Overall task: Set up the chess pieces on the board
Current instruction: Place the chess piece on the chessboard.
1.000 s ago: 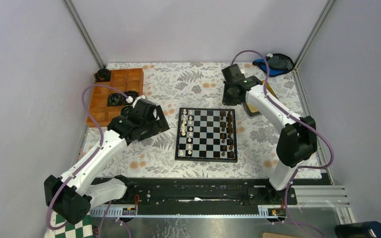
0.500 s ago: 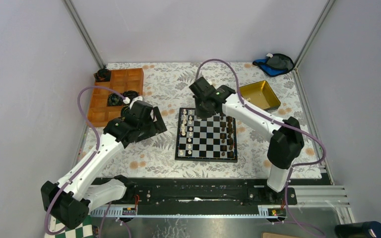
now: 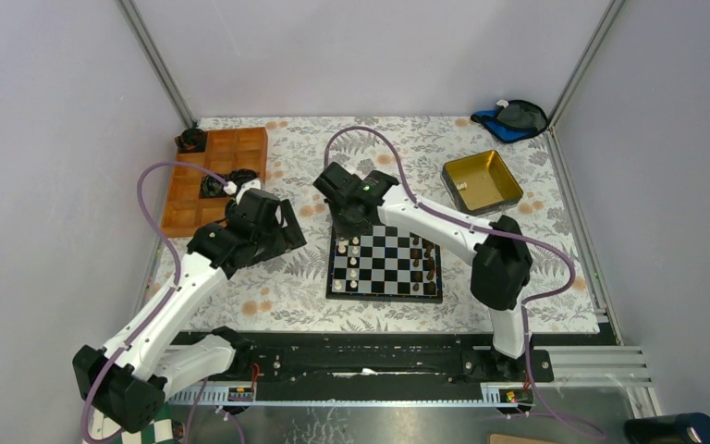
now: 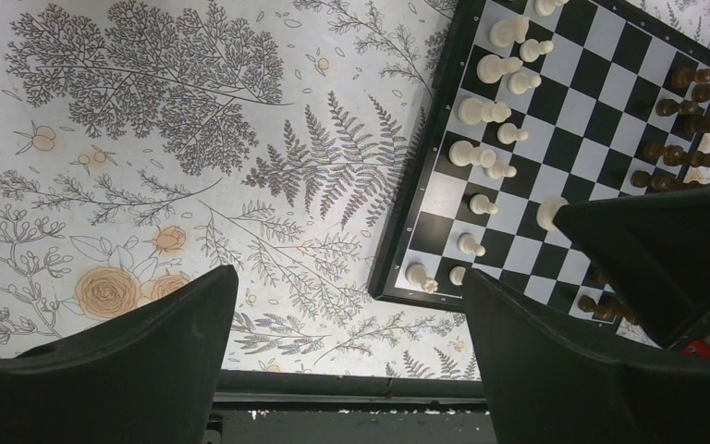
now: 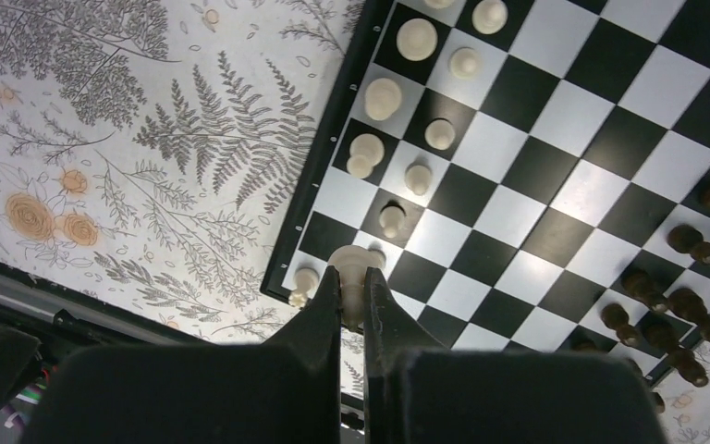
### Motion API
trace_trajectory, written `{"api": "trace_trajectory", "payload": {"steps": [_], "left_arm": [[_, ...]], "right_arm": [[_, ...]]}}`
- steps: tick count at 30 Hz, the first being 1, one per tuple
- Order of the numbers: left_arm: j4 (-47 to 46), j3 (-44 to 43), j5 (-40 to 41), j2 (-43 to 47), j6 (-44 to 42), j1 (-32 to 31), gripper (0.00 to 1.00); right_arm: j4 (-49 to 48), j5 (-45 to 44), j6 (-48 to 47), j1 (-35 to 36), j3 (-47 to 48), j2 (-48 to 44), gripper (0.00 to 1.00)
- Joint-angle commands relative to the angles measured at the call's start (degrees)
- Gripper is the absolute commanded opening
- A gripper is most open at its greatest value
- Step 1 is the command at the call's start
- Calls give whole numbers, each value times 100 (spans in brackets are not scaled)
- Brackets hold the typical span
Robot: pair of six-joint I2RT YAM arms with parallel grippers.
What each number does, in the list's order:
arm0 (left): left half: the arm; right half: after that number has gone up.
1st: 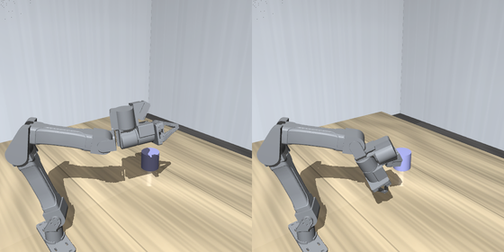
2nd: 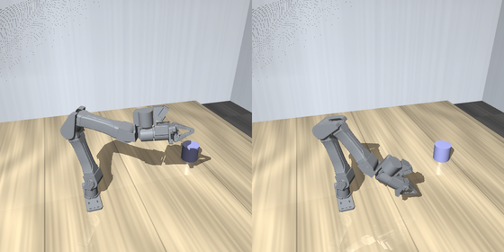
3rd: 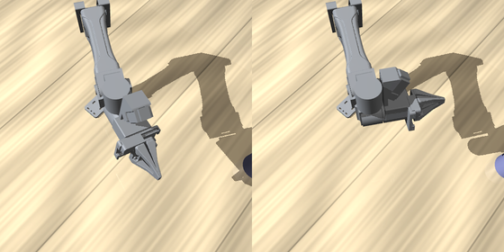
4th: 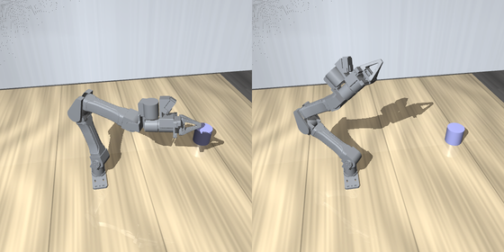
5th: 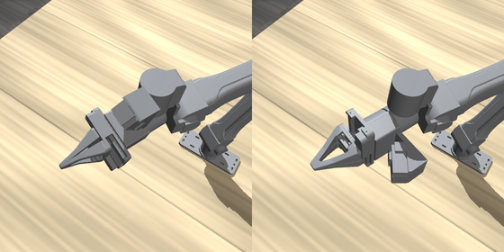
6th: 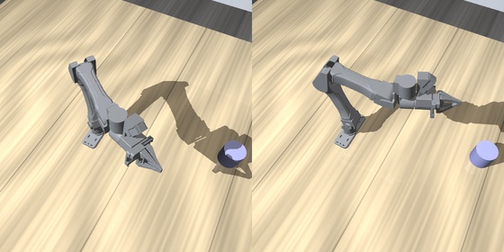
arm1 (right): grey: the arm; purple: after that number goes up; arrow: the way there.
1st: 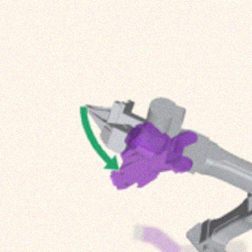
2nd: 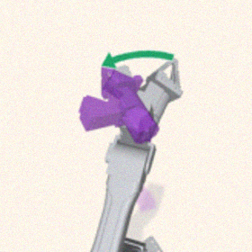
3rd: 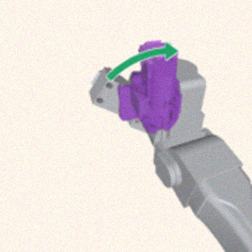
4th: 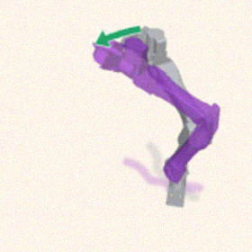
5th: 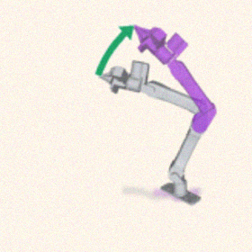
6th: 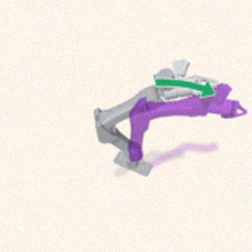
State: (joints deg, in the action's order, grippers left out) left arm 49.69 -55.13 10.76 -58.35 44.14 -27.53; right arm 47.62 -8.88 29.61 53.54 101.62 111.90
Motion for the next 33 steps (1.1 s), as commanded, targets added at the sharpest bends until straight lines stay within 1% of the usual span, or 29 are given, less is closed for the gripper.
{"api": "trace_trajectory", "payload": {"steps": [1, 13, 28, 33], "left_arm": [[58, 64, 167, 100, -172, 70, 99], [58, 134, 154, 161, -337, 166, 99], [67, 218, 77, 208, -476, 324, 99], [64, 248, 50, 215, -511, 381, 99]], "right_arm": [[208, 71, -42, 189, 459, 191, 0], [237, -31, -64, 467, 525, 493, 0], [237, -24, -25, 556, 615, 684, 0], [303, -136, -49, 561, 804, 717, 0]]}}
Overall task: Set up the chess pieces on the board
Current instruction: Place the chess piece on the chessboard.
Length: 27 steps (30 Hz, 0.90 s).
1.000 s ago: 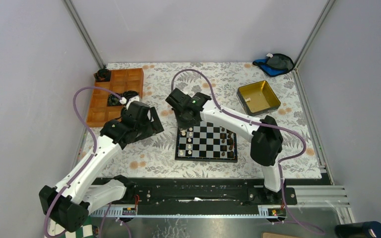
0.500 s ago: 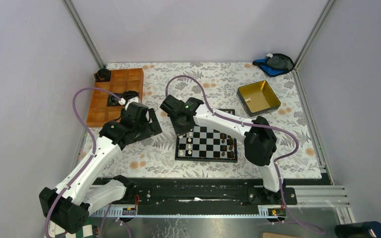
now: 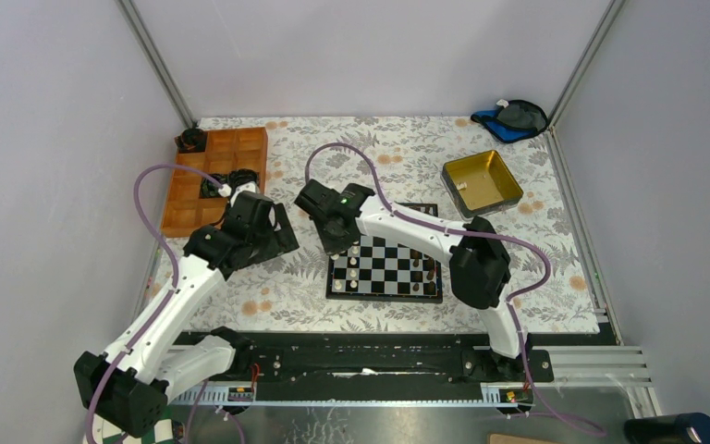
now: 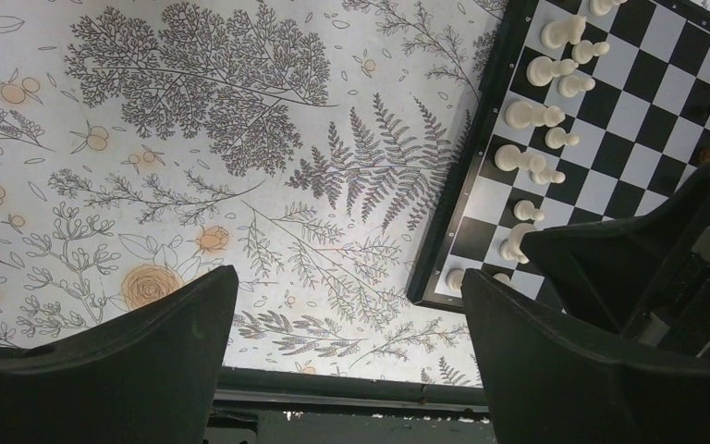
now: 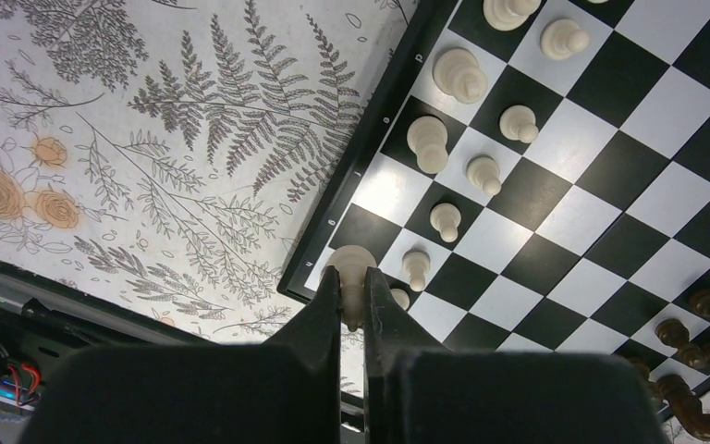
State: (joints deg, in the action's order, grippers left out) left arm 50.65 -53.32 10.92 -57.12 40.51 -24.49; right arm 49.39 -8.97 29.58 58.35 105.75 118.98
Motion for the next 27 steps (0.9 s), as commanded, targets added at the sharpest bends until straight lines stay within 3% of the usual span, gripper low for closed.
{"api": "trace_trajectory", "payload": {"steps": [1, 27], "left_arm": [[-33, 72, 26, 93, -155, 84, 99], [73, 54, -30, 39, -132, 190, 99]], "right_arm": [[127, -136, -48, 79, 412, 15, 0], [-56, -225, -115, 80, 297, -70, 0]]}}
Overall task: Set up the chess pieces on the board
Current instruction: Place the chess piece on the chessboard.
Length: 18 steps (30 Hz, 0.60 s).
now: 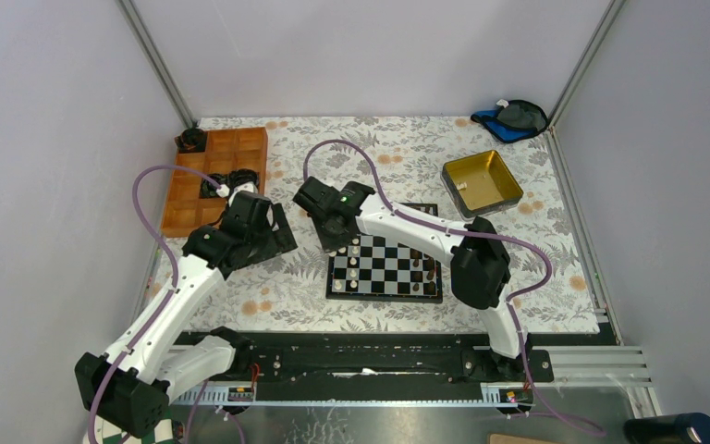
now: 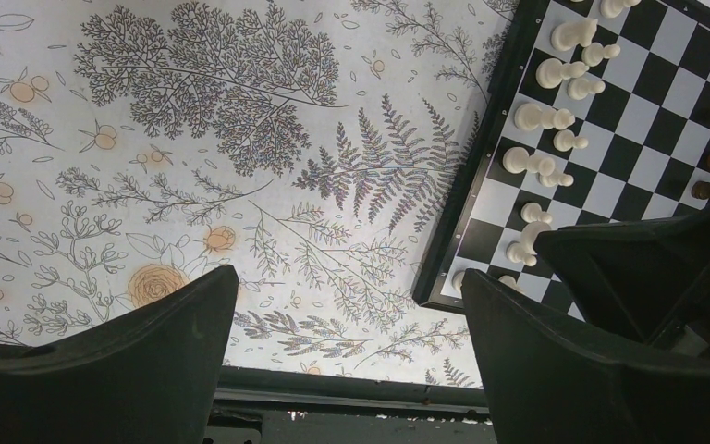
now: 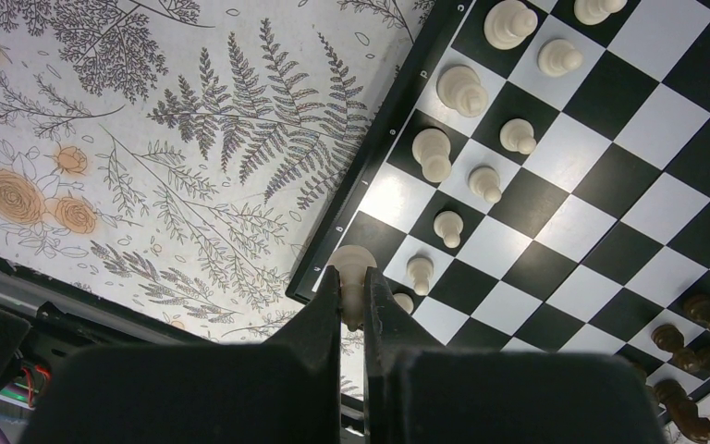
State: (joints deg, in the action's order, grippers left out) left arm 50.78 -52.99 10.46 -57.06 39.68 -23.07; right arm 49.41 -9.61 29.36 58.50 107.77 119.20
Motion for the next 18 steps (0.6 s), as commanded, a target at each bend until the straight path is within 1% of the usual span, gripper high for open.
{"api": "trace_trajectory", "payload": {"steps": [1, 18], "left_arm": [[63, 21, 17, 41, -41, 48, 99], [106, -24, 26, -6, -13, 75, 99]], "right_arm": [[-60, -159, -96, 65, 89, -90, 0], [-176, -208, -189, 65, -222, -46, 0]]}}
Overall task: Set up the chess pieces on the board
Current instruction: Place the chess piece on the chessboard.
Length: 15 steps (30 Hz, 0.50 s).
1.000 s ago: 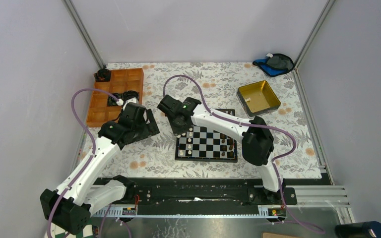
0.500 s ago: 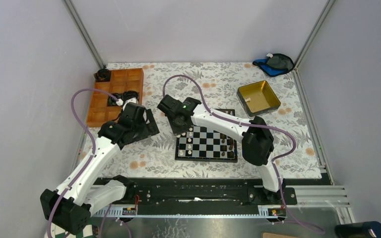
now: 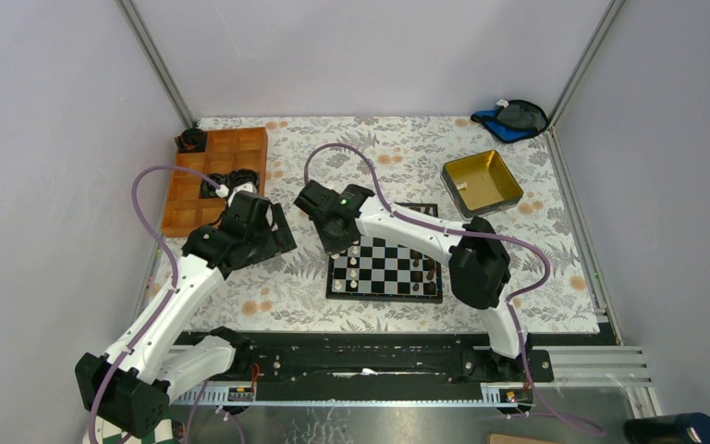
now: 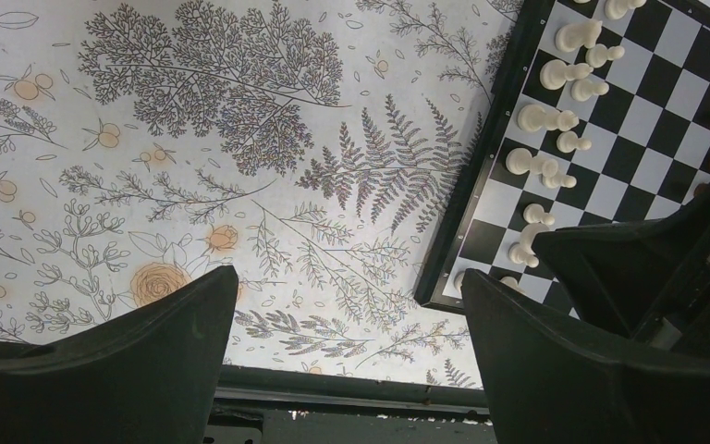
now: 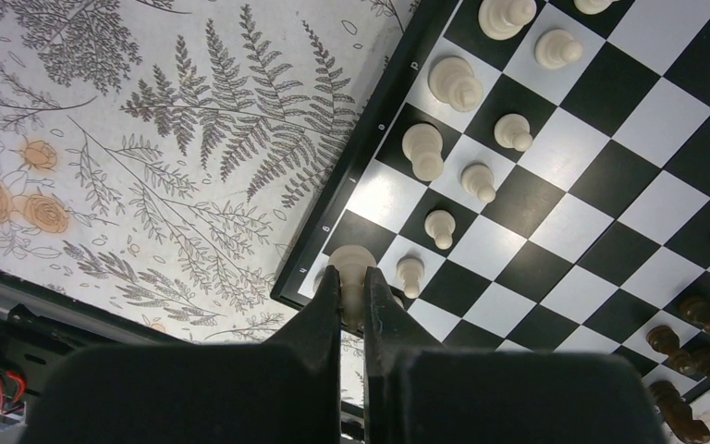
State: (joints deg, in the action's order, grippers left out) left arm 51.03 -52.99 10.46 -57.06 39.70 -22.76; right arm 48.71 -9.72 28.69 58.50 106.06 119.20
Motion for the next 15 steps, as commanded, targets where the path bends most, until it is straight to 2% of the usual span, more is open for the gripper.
{"api": "trace_trajectory", "payload": {"steps": [1, 15], "left_arm": [[89, -34, 34, -11, -23, 51, 99], [136, -114, 52, -71, -81, 70, 99]], "right_arm": [[-114, -204, -126, 65, -69, -31, 0], [-221, -238, -222, 65, -173, 180, 0]]}}
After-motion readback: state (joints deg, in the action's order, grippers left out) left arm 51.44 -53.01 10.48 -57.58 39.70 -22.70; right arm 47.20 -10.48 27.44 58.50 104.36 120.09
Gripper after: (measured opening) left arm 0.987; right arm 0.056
